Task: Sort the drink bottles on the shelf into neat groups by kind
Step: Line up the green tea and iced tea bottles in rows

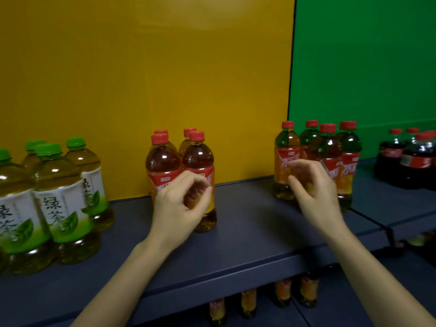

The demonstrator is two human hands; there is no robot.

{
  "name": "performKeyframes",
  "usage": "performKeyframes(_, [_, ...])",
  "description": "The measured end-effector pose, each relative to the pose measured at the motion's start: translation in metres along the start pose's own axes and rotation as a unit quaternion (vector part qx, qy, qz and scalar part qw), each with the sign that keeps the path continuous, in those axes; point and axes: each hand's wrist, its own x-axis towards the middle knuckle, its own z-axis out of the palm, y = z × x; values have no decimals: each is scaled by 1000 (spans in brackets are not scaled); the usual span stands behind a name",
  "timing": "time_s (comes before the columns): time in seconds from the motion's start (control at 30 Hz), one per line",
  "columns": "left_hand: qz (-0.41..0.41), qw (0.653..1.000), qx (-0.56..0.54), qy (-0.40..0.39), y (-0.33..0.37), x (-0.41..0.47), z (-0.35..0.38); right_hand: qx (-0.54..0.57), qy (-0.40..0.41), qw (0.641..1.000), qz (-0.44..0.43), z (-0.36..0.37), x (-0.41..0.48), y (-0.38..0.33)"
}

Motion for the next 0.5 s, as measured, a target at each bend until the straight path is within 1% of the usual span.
performKeyframes(0.1, [13,999,-37,-37,14,13,39,-30,58,997,43,-30,5,24])
performKeyframes(0.17, [-7,997,-65,-46,18,22,67,-34,77,994,74,-41,5,39])
performKeyframes(0.23, [-39,995,-82,-51,18,32,97,-34,72,992,95,-49,5,51])
performKeyframes(0.3, [-93,989,-96,-70,16,42,128,-35,36,993,110,-53,4,65])
performKeyframes(0.37, [-157,979,-90,-94,14,53,156,-35,-16,993,114,-55,3,79])
performKeyframes(0.43, [-219,967,-76,-109,9,63,181,-43,-69,991,103,-59,2,90])
performKeyframes(0.5, [-281,949,-80,-119,4,73,202,-53,-102,990,83,-63,2,97])
